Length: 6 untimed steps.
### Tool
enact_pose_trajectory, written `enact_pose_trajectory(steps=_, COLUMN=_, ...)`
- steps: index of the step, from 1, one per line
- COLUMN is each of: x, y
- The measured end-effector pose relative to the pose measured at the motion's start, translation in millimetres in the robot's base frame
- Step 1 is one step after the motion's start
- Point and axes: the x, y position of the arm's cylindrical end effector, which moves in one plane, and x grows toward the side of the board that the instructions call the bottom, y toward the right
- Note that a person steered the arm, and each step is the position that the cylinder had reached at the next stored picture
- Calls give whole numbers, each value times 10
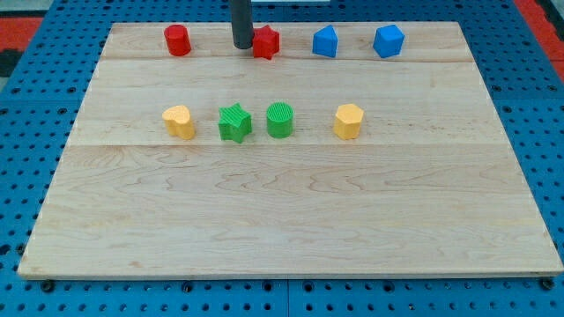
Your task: Point your arm to the blue cube
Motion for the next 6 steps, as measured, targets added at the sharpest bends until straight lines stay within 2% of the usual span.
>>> enact_pose_trajectory(steps=1, x=481, y=231)
enact_pose_trajectory(steps=2, x=485, y=1525)
enact_pose_trajectory(steps=3, x=289, y=2880)
enact_pose_trajectory(steps=4, x=274, y=3650)
enact_pose_trajectory(steps=5, x=280, y=3856)
enact_pose_trajectory(steps=6, x=51, y=3857)
